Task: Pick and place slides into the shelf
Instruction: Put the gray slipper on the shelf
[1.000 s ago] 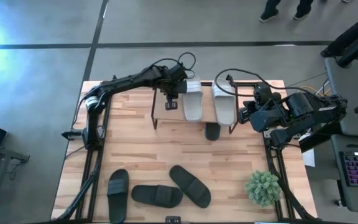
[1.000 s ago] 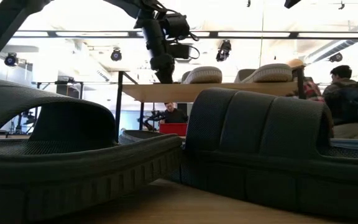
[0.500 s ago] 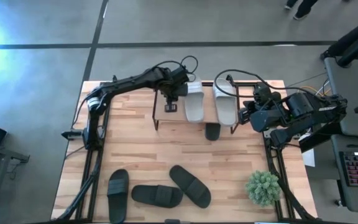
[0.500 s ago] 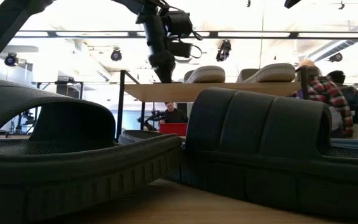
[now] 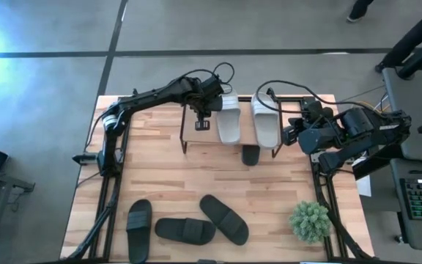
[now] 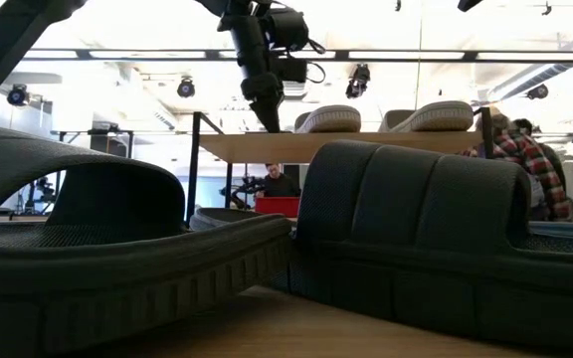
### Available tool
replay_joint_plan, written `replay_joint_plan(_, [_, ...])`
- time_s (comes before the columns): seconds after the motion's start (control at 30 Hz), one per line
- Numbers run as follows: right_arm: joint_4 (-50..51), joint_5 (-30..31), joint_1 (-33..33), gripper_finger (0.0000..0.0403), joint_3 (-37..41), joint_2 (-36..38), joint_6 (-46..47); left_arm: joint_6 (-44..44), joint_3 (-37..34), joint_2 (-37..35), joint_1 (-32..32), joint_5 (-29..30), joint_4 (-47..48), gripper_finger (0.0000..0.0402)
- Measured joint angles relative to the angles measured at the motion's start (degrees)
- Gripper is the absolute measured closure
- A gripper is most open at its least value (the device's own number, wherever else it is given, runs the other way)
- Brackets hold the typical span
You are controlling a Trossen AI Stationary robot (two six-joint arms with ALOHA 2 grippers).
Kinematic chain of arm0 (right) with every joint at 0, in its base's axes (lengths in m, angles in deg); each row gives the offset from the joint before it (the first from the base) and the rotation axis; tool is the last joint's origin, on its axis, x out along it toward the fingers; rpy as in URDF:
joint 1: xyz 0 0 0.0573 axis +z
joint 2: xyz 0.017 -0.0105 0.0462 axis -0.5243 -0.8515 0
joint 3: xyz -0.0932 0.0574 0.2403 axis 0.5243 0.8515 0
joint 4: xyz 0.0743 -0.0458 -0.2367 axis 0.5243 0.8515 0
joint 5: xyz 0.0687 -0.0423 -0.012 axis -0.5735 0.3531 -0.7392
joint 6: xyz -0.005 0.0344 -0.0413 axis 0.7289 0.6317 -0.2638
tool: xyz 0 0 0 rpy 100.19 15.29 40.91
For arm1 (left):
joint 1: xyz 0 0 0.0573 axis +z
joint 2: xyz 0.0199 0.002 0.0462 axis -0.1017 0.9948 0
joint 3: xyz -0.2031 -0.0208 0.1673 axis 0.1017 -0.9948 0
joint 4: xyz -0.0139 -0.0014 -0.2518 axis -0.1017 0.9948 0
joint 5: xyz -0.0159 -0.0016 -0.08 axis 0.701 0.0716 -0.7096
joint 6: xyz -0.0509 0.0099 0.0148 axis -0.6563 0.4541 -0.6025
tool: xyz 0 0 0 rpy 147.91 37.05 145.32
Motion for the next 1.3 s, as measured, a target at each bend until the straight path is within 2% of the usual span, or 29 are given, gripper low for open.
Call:
replay_joint_plan(0.37, [0.0,-0.2,0.0,0.0394,0.9,0.1,0.8,0.5,0.9,0.0,-0.6,-0.1,-2.1,0.0402])
replay_joint_plan(0.57, [0.0,-0.2,0.0,0.0394,0.9,0.1,0.8,1.3,1.7,2.0,-0.5,0.5,-6.6,0.0402])
replay_joint_plan(0.7, [0.0,-0.9,0.0,0.0394,0.9,0.1,0.7,1.3,2.1,4.6,-0.7,0.3,-5.2,0.0402])
replay_joint_plan(1.03, [0.0,-1.5,0.0,0.0394,1.5,0.1,0.7,1.8,6.5,6.5,-2.1,0.2,-7.4,0.0402])
replay_joint_plan(1.3, [0.0,-1.4,0.0,0.0394,1.6,0.1,-0.2,1.3,6.8,8.1,-2.5,-2.4,-8.0,0.0402])
